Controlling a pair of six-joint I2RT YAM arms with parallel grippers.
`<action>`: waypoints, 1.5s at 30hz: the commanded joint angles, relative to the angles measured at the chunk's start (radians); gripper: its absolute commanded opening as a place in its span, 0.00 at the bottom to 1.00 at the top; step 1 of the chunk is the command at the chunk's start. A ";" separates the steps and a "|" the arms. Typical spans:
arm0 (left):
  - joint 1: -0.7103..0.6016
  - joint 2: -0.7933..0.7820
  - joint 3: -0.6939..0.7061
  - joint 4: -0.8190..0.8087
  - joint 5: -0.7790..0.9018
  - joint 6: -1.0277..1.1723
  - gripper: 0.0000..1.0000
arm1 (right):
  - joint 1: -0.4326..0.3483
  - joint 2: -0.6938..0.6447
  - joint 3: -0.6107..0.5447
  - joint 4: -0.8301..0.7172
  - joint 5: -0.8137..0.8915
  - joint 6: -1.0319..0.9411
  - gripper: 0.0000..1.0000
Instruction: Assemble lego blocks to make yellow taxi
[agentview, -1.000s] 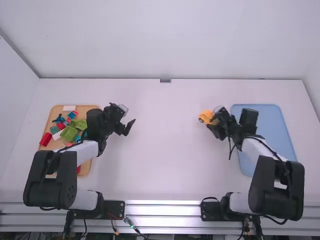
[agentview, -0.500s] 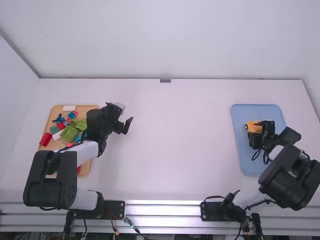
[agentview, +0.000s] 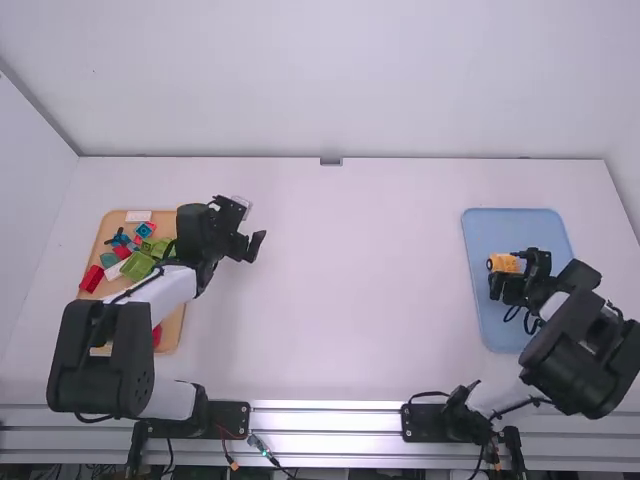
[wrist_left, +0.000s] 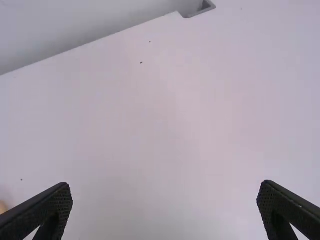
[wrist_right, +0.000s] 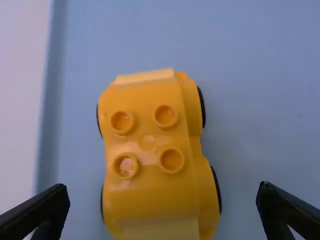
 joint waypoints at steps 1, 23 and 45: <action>-0.032 -0.007 0.088 -0.092 -0.099 -0.007 0.99 | 0.002 -0.124 0.002 -0.040 0.012 0.055 0.99; -0.089 -0.234 0.265 -0.372 -0.231 -0.190 0.91 | 0.311 -0.796 -0.084 -0.221 0.098 0.239 0.91; -0.010 -0.620 -0.121 -0.302 -0.289 -0.310 0.52 | 0.714 -1.239 -0.528 -0.115 0.453 0.517 0.46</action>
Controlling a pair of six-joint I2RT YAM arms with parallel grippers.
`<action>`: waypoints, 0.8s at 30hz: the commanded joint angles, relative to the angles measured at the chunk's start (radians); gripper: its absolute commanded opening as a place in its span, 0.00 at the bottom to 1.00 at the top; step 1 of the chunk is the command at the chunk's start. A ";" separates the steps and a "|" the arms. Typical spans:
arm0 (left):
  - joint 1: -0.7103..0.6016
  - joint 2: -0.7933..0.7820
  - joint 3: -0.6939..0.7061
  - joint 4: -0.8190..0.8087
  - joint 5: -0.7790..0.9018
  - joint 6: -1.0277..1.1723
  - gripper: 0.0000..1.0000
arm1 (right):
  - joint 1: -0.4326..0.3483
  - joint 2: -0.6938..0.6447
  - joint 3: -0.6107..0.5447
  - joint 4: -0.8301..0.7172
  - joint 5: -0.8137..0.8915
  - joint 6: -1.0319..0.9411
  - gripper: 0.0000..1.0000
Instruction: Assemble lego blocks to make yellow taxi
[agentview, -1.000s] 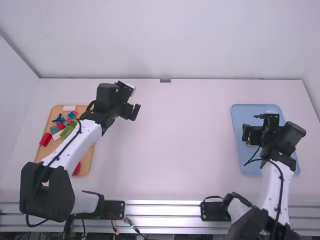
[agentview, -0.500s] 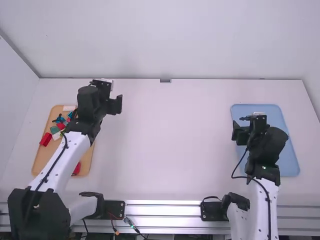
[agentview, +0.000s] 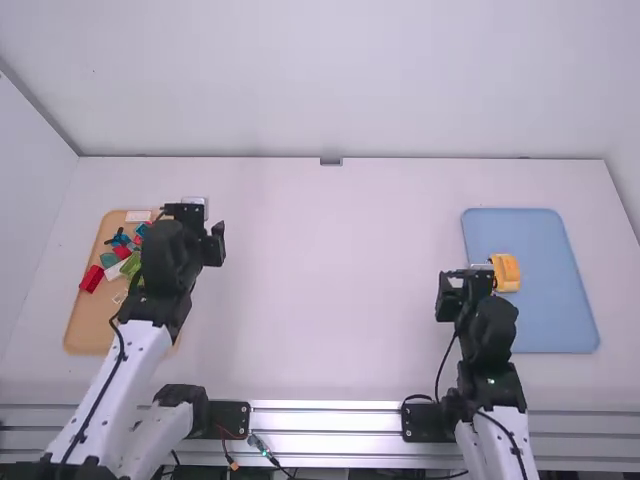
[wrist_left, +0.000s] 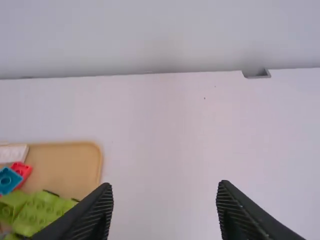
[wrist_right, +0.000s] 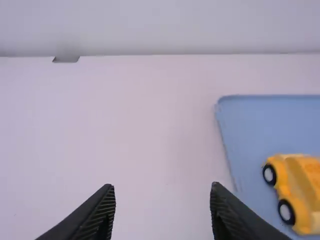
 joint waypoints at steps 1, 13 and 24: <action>-0.001 -0.067 -0.056 0.002 -0.005 -0.008 0.50 | 0.007 -0.054 -0.056 0.003 0.044 0.024 0.44; -0.001 -0.339 -0.327 0.002 -0.005 -0.008 0.23 | 0.007 -0.280 -0.165 0.003 0.044 0.024 0.21; -0.001 -0.550 -0.538 0.002 -0.005 -0.008 0.02 | 0.007 -0.424 -0.165 0.003 0.044 0.024 0.07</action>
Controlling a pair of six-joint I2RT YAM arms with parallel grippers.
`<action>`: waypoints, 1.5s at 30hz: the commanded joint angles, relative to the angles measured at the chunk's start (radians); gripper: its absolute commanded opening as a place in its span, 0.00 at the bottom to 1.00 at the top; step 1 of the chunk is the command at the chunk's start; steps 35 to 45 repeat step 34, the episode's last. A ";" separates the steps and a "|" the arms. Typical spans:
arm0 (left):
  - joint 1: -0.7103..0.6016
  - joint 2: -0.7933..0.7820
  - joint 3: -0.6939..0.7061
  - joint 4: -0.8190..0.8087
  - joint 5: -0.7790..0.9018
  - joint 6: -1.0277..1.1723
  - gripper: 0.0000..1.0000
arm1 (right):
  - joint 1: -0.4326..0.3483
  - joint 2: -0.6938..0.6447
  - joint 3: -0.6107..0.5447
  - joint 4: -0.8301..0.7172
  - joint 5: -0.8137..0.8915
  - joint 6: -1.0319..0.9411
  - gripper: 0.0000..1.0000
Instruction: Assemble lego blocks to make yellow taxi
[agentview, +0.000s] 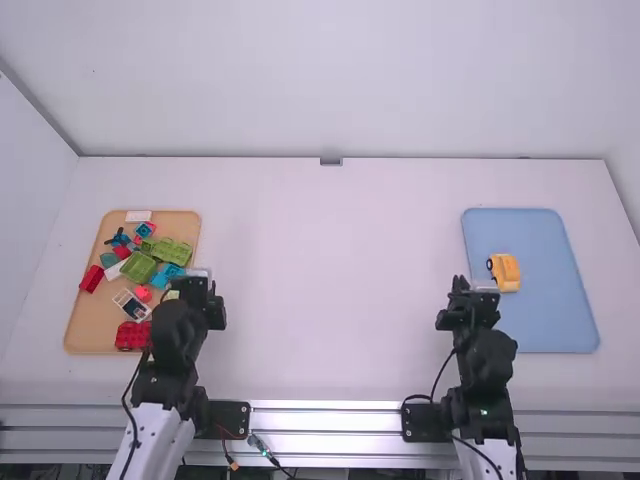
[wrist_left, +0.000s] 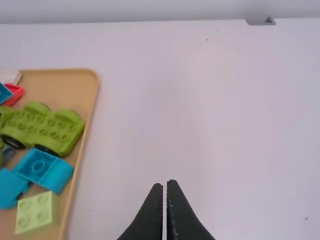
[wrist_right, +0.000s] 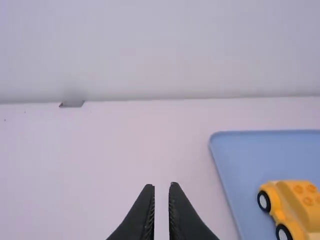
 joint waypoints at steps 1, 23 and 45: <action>-0.001 -0.047 -0.048 0.002 -0.002 -0.006 0.00 | 0.000 -0.033 -0.011 -0.006 0.004 0.004 0.06; -0.001 -0.343 -0.091 0.002 -0.002 -0.006 0.00 | 0.000 -0.049 -0.011 -0.006 0.004 0.004 0.00; -0.001 -0.420 -0.091 0.002 -0.002 -0.006 0.00 | 0.000 -0.049 -0.011 -0.006 0.004 0.004 0.00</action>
